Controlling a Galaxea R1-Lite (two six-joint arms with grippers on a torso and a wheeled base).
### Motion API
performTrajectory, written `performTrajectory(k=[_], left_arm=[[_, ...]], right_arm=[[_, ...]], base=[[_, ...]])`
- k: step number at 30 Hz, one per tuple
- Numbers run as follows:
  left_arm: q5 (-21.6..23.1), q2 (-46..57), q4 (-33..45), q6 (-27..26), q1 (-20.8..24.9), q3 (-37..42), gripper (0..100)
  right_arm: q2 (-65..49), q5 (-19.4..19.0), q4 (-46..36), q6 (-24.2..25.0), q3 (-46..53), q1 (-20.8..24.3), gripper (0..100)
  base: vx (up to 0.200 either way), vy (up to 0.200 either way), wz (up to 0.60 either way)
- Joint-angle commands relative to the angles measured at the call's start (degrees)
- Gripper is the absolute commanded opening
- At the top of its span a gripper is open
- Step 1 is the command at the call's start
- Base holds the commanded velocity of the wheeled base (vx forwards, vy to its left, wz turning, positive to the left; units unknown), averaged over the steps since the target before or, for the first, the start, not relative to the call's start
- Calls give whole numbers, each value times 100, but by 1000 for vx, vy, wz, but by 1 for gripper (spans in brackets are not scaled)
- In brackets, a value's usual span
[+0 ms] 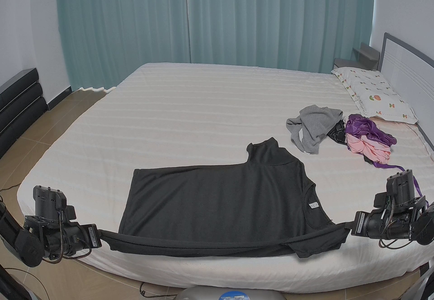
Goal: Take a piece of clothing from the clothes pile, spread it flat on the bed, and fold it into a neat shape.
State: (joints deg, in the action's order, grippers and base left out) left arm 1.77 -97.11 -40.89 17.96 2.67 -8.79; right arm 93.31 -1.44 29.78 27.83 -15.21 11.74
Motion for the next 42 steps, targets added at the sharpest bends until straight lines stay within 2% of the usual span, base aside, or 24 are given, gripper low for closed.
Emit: performTrajectory(k=[1,10,21,28,35,42], left_arm=[[8,-71,-7,6,14,9,0],[17,-642,-60,41,-38,-457,0],[-1,-1346,-69,279,-47,-1072,0],[8,-1469,-69,296,-100,-1195,0],[17,-1425,-69,296,-267,-1186,0],[87,-1565,-77,296,-249,-1186,0]], right_arm=[[-120,-6,54,-23,1,30,0],[434,3,63,12,-166,21,0],[1348,21,72,21,-1107,-5,0],[1541,3,72,38,-1520,-23,0],[1366,3,72,38,-1511,-154,0],[1612,-6,72,38,-1537,-137,0]], base=[[0,0,0],[0,0,0],[0,0,0],[0,0,0],[0,0,0],[0,0,0]])
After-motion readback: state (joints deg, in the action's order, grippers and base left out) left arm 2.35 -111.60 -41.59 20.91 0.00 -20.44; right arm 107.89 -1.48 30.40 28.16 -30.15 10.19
